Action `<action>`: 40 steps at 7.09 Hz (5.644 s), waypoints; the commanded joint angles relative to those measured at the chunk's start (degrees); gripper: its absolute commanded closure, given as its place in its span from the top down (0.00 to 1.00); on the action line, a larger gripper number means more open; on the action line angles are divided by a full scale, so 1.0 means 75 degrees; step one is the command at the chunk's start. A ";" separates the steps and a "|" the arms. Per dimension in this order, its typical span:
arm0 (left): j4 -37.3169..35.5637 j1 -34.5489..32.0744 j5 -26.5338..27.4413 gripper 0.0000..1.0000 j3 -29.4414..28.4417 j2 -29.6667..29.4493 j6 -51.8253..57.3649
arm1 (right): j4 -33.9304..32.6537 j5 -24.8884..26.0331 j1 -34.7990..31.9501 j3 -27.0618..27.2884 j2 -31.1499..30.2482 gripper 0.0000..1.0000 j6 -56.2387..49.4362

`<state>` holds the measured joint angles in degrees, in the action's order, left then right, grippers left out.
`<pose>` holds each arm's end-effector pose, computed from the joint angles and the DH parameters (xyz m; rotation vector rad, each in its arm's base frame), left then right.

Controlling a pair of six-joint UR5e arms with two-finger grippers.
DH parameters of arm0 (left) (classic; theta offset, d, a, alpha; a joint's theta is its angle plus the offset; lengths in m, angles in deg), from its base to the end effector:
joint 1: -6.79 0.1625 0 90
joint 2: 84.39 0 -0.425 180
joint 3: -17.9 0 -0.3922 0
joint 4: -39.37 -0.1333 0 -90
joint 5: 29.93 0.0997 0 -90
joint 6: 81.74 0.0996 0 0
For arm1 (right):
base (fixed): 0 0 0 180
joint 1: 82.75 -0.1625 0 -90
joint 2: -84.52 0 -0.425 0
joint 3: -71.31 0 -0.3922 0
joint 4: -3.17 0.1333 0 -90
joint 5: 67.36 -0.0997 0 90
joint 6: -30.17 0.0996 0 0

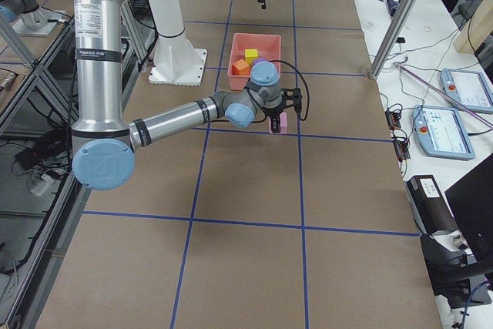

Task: Place blocks into pink bin with both arms

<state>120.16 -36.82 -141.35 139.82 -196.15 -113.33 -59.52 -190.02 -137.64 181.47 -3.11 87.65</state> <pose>0.3140 -0.4330 0.2375 0.3750 0.7627 0.3877 -0.2272 -0.4615 0.4147 0.1983 -0.9775 0.1097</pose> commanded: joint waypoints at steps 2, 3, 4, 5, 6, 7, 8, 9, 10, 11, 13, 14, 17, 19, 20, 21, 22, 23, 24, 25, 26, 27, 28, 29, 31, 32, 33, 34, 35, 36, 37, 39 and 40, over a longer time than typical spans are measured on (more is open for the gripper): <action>0.0080 -0.1752 -0.0870 1.00 -0.0224 0.0965 0.2540 | -0.3030 0.1456 0.1653 0.0627 0.2510 0.00 0.2488; 0.0080 -0.1919 -0.0871 1.00 -0.0283 0.1084 0.2628 | -0.4030 0.1937 0.2157 0.0640 0.3297 0.00 0.2867; 0.0080 -0.1978 -0.0871 1.00 -0.0341 0.1086 0.2629 | -0.4179 0.2394 0.2638 0.0582 0.3664 0.00 0.3323; 0.0080 -0.1991 -0.0790 1.00 -0.0342 0.1260 0.2595 | -0.4215 0.2712 0.3037 0.0315 0.4074 0.00 0.3803; 0.0115 -0.2002 -0.0778 1.00 -0.0411 0.1656 0.2606 | -0.4599 0.3075 0.3447 0.0091 0.4449 0.00 0.4574; 0.0173 -0.2072 -0.0789 1.00 -0.0435 0.1648 0.2583 | -0.4892 0.3345 0.3683 0.0124 0.4546 0.50 0.4640; 0.0197 -0.2073 -0.0801 1.00 -0.0447 0.1637 0.2548 | -0.4907 0.3418 0.3779 0.0148 0.4547 0.87 0.4640; 0.0197 -0.2073 -0.0824 1.00 -0.0447 0.1660 0.2547 | -0.4907 0.3511 0.3768 0.0287 0.4524 1.00 0.4547; 0.0209 -0.2084 -0.0824 1.00 -0.0436 0.1729 0.2559 | -0.4930 0.3477 0.3733 0.0474 0.4442 1.00 0.4314; 0.0209 -0.2073 -0.0824 1.00 -0.0459 0.1742 0.2547 | -0.5197 0.3407 0.3338 0.0592 0.4453 1.00 0.3535; 0.0244 -0.2084 -0.0825 1.00 -0.0821 0.1765 0.2582 | -0.5387 0.2055 0.1901 0.0640 0.4198 1.00 0.2257; 0.0291 -0.2258 -0.0848 1.00 -0.0822 0.1893 0.2594 | -0.5376 0.1583 0.1382 0.0640 0.3917 1.00 0.1345; 0.0256 -0.3848 -0.2436 1.00 -0.1442 0.2173 0.2664 | -0.5317 -0.0092 -0.0935 0.0535 0.2455 1.00 -0.2855; 0.0326 -0.4693 -0.2453 1.00 -0.1478 0.2828 0.3481 | -0.5306 -0.0598 -0.2238 0.0092 0.1387 1.00 -0.5647; 0.0326 -0.4988 -0.2465 1.00 -0.1490 0.3157 0.3856 | -0.5294 -0.0857 -0.2894 -0.0247 0.0931 1.00 -0.7076; 0.0326 -0.5339 -0.2465 1.00 -0.1618 0.3427 0.4405 | -0.5305 -0.1022 -0.3573 -0.0645 0.0636 1.00 -0.8436; 0.0326 -0.5702 -0.2616 1.00 -0.1921 0.3499 0.5037 | -0.5294 -0.1151 -0.4113 -0.1090 0.0401 1.00 -0.9505; 0.0338 -0.6112 -0.3047 1.00 -0.2481 0.3523 0.5925 | -0.5294 -0.1187 -0.4513 -0.1419 0.0143 1.00 -1.0212; 0.0396 -0.6452 -0.3225 1.00 -0.2915 0.3523 0.6526 | -0.5189 -0.1187 -0.4796 -0.1457 -0.0277 1.00 -1.0289; 0.0373 -0.6490 -0.3215 1.00 -0.2943 0.3523 0.6439 | -0.4690 -0.1141 -0.4949 -0.1492 -0.0826 1.00 -1.0255; 0.0373 -0.6491 -0.3180 1.00 -0.2967 0.3570 0.6438 | -0.4244 -0.1140 -0.5253 -0.1702 -0.1191 1.00 -1.0243; 0.0362 -0.6479 -0.3145 1.00 -0.2990 0.3582 0.6450 | -0.4158 -0.1164 -0.5314 -0.1715 -0.1242 1.00 -0.9848; 0.0396 -0.6479 -0.3156 1.00 -0.2897 0.3814 0.6519 | -0.4122 -0.1175 -0.5314 -0.1623 -0.1219 1.00 -0.8974; 0.0420 -0.6479 -0.3145 1.00 -0.2862 0.3851 0.6508 | -0.3948 -0.1176 -0.5303 -0.1657 -0.1219 1.00 -0.8838; 0.0420 -0.6479 -0.3145 1.00 -0.2873 0.3840 0.6473 | -0.3794 -0.1176 -0.5314 -0.1657 -0.1230 1.00 -0.8754; 0.0432 -0.6479 -0.3145 1.00 -0.2861 0.3840 0.6473 | -0.3794 -0.1176 -0.5303 -0.1657 -0.1219 1.00 -0.8754; 0.0432 -0.6479 -0.3145 1.00 -0.2861 0.3840 0.6473 | -0.3782 -0.1176 -0.5303 -0.1634 -0.1219 1.00 -0.8754; 0.0432 -0.6479 -0.3145 1.00 -0.2861 0.3840 0.6473 | -0.3782 -0.1176 -0.5303 -0.1633 -0.1195 1.00 -0.8754; 0.0420 -0.6479 -0.3145 1.00 -0.2873 0.3851 0.6473 | -0.3666 -0.1176 -0.5303 -0.1645 -0.1195 1.00 -0.8754; 0.0432 -0.6491 -0.3145 1.00 -0.2873 0.3851 0.6473 | -0.3653 -0.1176 -0.5303 -0.1645 -0.1195 1.00 -0.8743; 0.0432 -0.6491 -0.3145 1.00 -0.2861 0.3851 0.6473 | -0.3653 -0.1176 -0.5303 -0.1645 -0.1195 1.00 -0.8743; 0.0432 -0.6491 -0.3145 1.00 -0.2861 0.3851 0.6473 | -0.3653 -0.1176 -0.5303 -0.1634 -0.1195 1.00 -0.8743; 0.0432 -0.6491 -0.3145 1.00 -0.2861 0.3851 0.6473 | -0.3653 -0.1176 -0.5303 -0.1633 -0.1195 1.00 -0.8743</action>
<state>123.37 -85.50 -164.94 118.36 -167.27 -64.78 -86.92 -198.84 -177.41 169.18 -12.08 22.08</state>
